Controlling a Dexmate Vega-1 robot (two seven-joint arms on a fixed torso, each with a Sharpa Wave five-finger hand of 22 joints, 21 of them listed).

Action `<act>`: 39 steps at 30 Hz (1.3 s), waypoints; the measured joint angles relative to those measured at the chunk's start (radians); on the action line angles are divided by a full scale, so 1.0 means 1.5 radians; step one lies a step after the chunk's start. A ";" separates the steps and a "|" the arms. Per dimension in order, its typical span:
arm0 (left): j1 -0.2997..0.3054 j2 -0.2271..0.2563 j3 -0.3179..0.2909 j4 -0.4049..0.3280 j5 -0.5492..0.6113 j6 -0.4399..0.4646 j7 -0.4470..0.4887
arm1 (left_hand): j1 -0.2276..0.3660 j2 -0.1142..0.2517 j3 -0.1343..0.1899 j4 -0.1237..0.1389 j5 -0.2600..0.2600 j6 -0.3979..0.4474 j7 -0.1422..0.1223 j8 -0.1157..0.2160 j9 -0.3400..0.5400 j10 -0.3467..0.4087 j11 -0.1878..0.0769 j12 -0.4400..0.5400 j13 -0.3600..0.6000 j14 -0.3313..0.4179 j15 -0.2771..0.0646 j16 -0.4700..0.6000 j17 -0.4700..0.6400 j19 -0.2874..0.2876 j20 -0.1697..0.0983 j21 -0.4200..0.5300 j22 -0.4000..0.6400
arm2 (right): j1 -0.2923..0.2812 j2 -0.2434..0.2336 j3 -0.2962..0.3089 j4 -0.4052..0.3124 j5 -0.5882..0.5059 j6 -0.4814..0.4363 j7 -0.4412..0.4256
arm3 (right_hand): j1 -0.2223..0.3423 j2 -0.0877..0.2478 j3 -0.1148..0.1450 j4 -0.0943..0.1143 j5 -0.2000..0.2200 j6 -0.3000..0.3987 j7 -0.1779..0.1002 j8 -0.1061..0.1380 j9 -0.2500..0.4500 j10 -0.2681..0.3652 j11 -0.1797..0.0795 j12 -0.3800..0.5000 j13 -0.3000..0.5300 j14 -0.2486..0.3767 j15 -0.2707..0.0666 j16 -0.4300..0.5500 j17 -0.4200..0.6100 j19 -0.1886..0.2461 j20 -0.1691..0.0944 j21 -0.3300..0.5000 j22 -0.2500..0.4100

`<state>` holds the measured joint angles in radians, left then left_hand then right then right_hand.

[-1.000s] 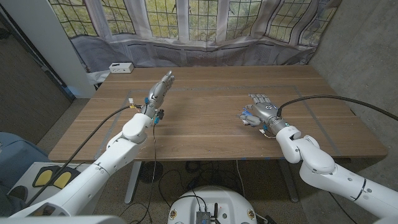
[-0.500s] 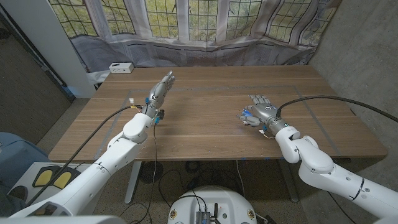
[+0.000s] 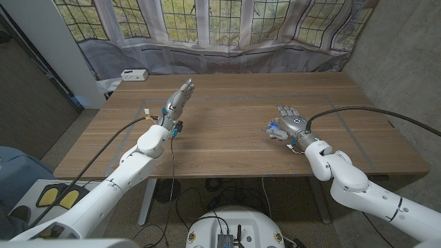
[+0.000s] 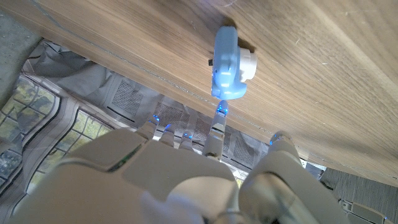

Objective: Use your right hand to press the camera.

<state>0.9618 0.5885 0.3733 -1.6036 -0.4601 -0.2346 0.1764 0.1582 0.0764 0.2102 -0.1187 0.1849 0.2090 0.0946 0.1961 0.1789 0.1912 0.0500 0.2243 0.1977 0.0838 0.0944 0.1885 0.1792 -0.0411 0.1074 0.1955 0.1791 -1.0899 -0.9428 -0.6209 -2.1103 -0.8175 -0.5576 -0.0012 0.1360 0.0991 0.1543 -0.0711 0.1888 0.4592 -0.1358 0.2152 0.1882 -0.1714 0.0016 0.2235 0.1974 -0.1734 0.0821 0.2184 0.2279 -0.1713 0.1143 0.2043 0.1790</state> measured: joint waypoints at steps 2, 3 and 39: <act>0.000 0.000 0.000 0.000 0.000 0.000 0.000 | 0.000 0.000 0.000 0.000 0.000 0.000 0.000 0.000 0.000 0.000 0.000 0.000 0.000 0.000 0.000 0.000 0.000 0.000 0.000 0.000 0.000 | 0.000 0.000 0.000 0.001 0.002 0.000 -0.001 | 0.000 0.000 0.000 0.000 0.000 0.000 0.000 0.000 0.000 0.000 0.000 0.000 0.000 0.000 0.000 0.000 0.000 0.000 0.000 0.000 0.000; -0.001 0.000 0.000 0.000 0.000 0.000 0.000 | 0.000 0.000 0.000 0.000 0.000 0.000 0.000 0.000 0.000 0.000 0.000 0.000 0.000 0.000 0.000 0.000 0.000 0.000 0.000 0.000 0.000 | 0.000 0.000 0.000 0.001 0.003 0.000 -0.001 | 0.000 0.000 0.000 0.000 0.000 0.000 0.000 0.000 0.000 0.000 0.000 0.001 0.000 0.000 0.000 0.000 0.000 0.000 0.000 0.000 0.000; -0.011 -0.007 0.008 0.013 0.001 0.002 -0.003 | 0.000 0.000 0.000 0.000 0.000 0.006 -0.001 0.000 0.000 0.001 -0.001 0.000 0.000 0.000 0.000 0.000 0.000 -0.002 0.002 0.000 0.000 | -0.004 -0.008 0.006 0.002 0.019 0.003 -0.029 | 0.000 0.000 0.003 -0.003 0.000 0.008 -0.001 -0.004 0.000 0.000 0.000 0.006 0.000 0.000 0.000 0.005 -0.003 0.000 0.005 0.006 0.000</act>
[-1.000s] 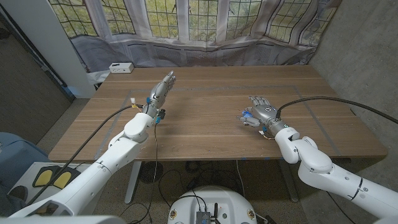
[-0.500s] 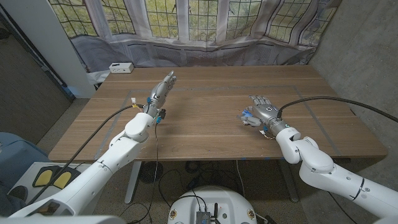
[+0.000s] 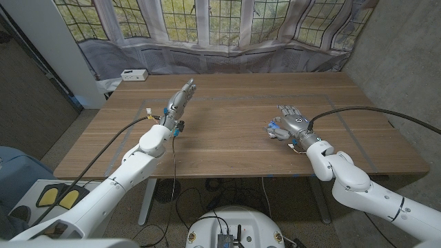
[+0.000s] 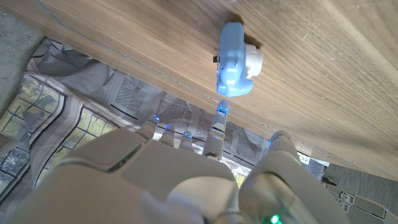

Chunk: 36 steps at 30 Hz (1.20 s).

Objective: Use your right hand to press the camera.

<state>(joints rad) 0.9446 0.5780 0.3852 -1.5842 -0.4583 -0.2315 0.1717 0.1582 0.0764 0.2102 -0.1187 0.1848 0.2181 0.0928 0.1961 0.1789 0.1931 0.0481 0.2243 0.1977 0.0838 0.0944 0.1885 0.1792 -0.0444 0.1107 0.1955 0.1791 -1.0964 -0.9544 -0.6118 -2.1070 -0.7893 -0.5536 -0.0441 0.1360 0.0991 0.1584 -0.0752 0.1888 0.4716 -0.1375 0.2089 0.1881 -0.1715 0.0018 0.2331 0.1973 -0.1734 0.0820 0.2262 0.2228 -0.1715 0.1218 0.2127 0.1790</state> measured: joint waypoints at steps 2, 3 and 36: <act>-0.001 0.000 0.000 0.001 0.000 0.000 0.000 | 0.000 0.000 0.000 0.000 0.000 0.000 0.000 0.000 0.000 0.000 0.000 0.000 0.000 0.000 0.000 0.000 0.000 0.000 0.000 0.000 0.000 | 0.001 0.000 -0.001 0.002 0.000 -0.001 0.000 | 0.000 0.000 0.000 0.000 0.000 0.003 -0.003 0.000 0.000 0.000 0.000 0.000 0.000 0.000 0.000 0.000 0.000 0.000 0.000 0.000 0.000; -0.001 -0.001 0.000 0.001 0.000 0.000 0.000 | 0.000 0.000 0.000 0.000 0.000 0.000 0.000 0.000 0.000 0.000 0.000 0.000 0.000 0.000 0.000 0.000 0.000 0.000 0.000 0.000 0.000 | 0.002 0.000 -0.001 0.002 0.001 -0.001 0.001 | 0.000 0.000 0.000 0.000 0.000 0.003 -0.003 0.000 0.000 0.000 0.000 0.000 0.000 0.000 0.000 0.000 0.000 0.000 0.000 0.000 0.000; -0.005 -0.009 0.002 0.011 0.002 -0.011 0.002 | 0.000 0.000 0.003 0.003 0.000 0.007 -0.002 0.000 0.000 0.004 -0.004 0.000 0.000 0.000 0.000 0.000 0.000 0.000 0.000 0.000 0.000 | 0.012 -0.002 -0.021 0.010 -0.021 -0.014 0.014 | 0.000 0.000 0.003 -0.003 0.000 0.012 -0.002 0.002 0.000 0.000 -0.007 0.003 0.000 0.000 0.000 0.000 0.000 0.000 0.000 0.000 0.000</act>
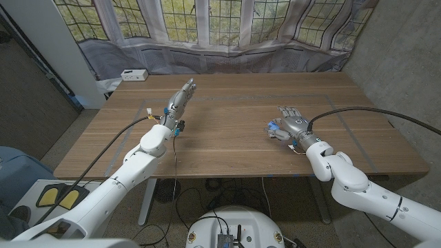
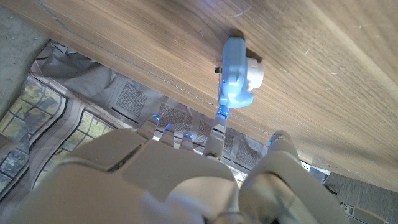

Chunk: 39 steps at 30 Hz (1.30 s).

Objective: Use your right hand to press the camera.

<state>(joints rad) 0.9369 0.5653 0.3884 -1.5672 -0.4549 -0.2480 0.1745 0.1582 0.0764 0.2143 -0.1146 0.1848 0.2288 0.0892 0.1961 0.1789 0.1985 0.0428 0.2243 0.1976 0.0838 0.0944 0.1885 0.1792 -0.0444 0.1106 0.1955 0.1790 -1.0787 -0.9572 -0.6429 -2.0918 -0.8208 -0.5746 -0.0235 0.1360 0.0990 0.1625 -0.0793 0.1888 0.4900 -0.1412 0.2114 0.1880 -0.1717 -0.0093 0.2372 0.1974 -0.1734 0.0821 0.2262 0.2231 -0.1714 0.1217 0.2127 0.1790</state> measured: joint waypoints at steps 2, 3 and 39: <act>0.001 0.000 0.000 -0.002 0.000 0.002 0.000 | 0.000 0.000 0.000 0.000 0.000 0.000 0.000 0.000 0.000 0.000 0.000 0.000 0.000 0.000 0.000 0.000 0.000 0.000 0.000 0.000 0.000 | 0.001 -0.001 -0.003 0.000 -0.004 -0.001 0.002 | 0.000 0.000 0.000 0.000 0.000 0.004 -0.001 0.000 0.000 0.000 0.000 0.000 0.000 0.000 0.000 0.005 0.000 -0.002 0.001 0.000 0.000; 0.001 0.001 0.000 -0.002 0.000 0.002 0.000 | 0.000 0.000 0.000 0.000 0.000 0.000 0.000 0.000 0.000 0.002 -0.002 0.000 0.000 0.000 0.000 0.000 0.000 0.000 0.000 0.000 0.000 | 0.002 -0.002 -0.004 0.000 -0.012 -0.002 0.005 | 0.000 0.000 0.000 0.000 0.000 0.007 -0.002 0.000 0.000 0.000 0.000 0.000 0.000 0.000 0.000 0.005 0.000 -0.003 0.003 0.000 0.000; 0.013 0.004 -0.003 -0.014 -0.002 0.006 0.007 | 0.000 0.000 0.000 0.000 0.000 0.000 0.000 0.000 0.000 0.002 -0.002 0.000 0.000 0.000 0.000 0.000 0.000 -0.003 0.003 0.000 0.000 | -0.004 -0.005 -0.004 -0.003 -0.084 0.007 0.052 | -0.004 -0.004 0.000 0.000 0.000 0.016 0.000 -0.002 0.000 0.017 -0.004 0.005 -0.002 0.000 0.000 0.010 0.002 0.000 0.007 0.005 0.000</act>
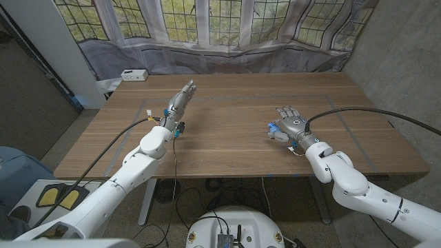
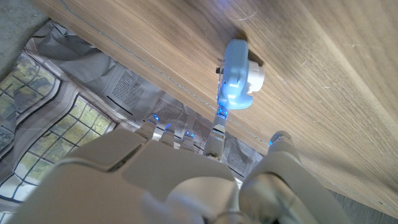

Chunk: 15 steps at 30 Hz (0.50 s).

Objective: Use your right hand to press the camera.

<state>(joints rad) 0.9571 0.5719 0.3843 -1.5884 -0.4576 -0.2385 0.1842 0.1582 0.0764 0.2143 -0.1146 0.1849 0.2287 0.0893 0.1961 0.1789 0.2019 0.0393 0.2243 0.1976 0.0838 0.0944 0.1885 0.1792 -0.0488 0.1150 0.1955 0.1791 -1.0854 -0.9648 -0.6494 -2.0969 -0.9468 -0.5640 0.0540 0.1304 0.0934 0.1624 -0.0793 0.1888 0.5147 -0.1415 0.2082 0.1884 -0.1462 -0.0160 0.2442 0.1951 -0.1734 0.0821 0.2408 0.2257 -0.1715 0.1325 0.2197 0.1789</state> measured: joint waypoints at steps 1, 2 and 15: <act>0.000 0.000 0.000 0.000 0.000 0.000 0.000 | 0.000 0.000 0.000 0.000 0.000 0.000 0.000 0.000 0.000 0.000 0.000 0.000 0.000 0.000 0.000 0.000 0.000 0.000 0.000 0.000 0.000 | -0.001 0.000 0.001 0.000 0.000 0.001 0.000 | 0.000 0.000 0.000 0.000 0.000 0.000 0.000 0.000 0.000 0.000 0.000 0.000 0.000 0.000 0.000 0.000 0.000 0.000 0.000 0.000 0.000; 0.000 0.000 0.000 0.000 0.000 0.000 0.000 | 0.000 0.000 0.000 0.000 0.000 0.000 0.000 0.000 0.000 0.000 0.000 0.000 0.000 0.000 0.000 0.000 0.000 0.000 0.000 0.000 0.000 | -0.002 0.001 0.003 0.000 0.000 0.001 -0.001 | 0.000 0.000 0.000 0.000 0.000 0.000 0.000 0.000 0.000 0.000 0.000 0.000 0.000 0.000 0.000 0.000 0.000 0.000 0.000 0.000 0.000; -0.002 0.000 0.001 0.000 0.001 -0.001 -0.001 | 0.000 0.000 0.000 0.000 0.000 0.000 0.000 0.000 0.000 0.000 0.000 0.000 0.000 0.000 0.000 0.000 0.000 0.000 0.000 0.000 0.000 | -0.009 0.005 0.011 0.000 0.003 0.003 -0.014 | 0.000 0.000 0.000 0.000 0.000 -0.004 -0.004 0.000 0.002 0.004 0.004 0.000 0.000 0.000 0.000 0.000 -0.002 0.000 0.000 0.000 0.000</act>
<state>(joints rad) 0.9544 0.5712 0.3851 -1.5884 -0.4560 -0.2399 0.1829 0.1582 0.0764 0.2143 -0.1146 0.1849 0.2286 0.0893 0.1961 0.1789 0.2019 0.0393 0.2243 0.1976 0.0838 0.0944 0.1885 0.1792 -0.0487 0.1150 0.1955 0.1791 -1.0987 -0.9574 -0.6330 -2.0967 -0.9419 -0.5590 0.0323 0.1305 0.0935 0.1624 -0.0793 0.1888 0.5091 -0.1472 0.2081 0.1914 -0.1409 -0.0107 0.2441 0.1952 -0.1734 0.0820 0.2408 0.2229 -0.1715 0.1324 0.2197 0.1789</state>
